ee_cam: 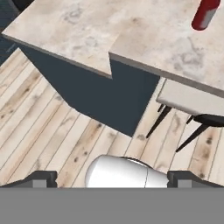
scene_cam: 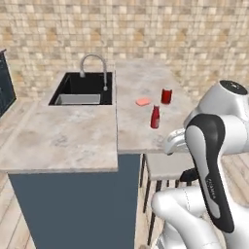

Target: Move the mustard and ketchup from the cabinet to the dining counter.

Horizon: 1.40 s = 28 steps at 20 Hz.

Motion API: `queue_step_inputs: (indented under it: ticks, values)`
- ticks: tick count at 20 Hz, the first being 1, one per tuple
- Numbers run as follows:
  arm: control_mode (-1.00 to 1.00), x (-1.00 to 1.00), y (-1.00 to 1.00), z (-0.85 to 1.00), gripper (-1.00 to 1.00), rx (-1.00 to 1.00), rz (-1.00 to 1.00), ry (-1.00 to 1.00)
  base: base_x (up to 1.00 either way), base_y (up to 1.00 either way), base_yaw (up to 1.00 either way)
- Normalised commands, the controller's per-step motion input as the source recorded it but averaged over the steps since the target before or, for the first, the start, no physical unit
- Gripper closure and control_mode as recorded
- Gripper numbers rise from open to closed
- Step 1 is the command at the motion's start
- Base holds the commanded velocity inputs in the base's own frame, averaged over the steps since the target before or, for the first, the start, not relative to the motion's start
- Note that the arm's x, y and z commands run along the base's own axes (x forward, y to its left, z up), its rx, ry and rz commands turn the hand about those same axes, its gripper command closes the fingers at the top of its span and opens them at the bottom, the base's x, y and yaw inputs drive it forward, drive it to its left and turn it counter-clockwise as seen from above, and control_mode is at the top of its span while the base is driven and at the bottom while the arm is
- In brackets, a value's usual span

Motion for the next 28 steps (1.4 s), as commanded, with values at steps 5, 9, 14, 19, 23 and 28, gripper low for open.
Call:
queue_step_inputs:
  ticks: [5, 9, 14, 19, 23, 28]
  values:
    - [1.0, 0.0, 0.0, 0.0, -1.0, 0.0, 0.0, 0.0, -0.03, 0.01, 1.0]
    - [1.0, 0.0, 0.0, 0.0, -1.0, 0.0, 0.0, 0.0, -0.02, 0.0, 1.0]
    - [1.0, 0.0, 0.0, 0.0, -1.0, 0.0, 0.0, 0.0, 0.0, 0.05, 1.0]
    - [1.0, 0.0, 0.0, 0.0, -1.0, 0.0, 0.0, 0.0, 0.02, 0.08, 0.97]
    - [1.0, 0.0, 0.0, 0.0, -1.0, 0.0, 0.0, 0.0, 0.42, -0.02, 0.66]
    - [1.0, 0.0, 0.0, 0.0, -1.0, 0.0, 0.0, 0.0, 0.74, -0.14, 0.17]
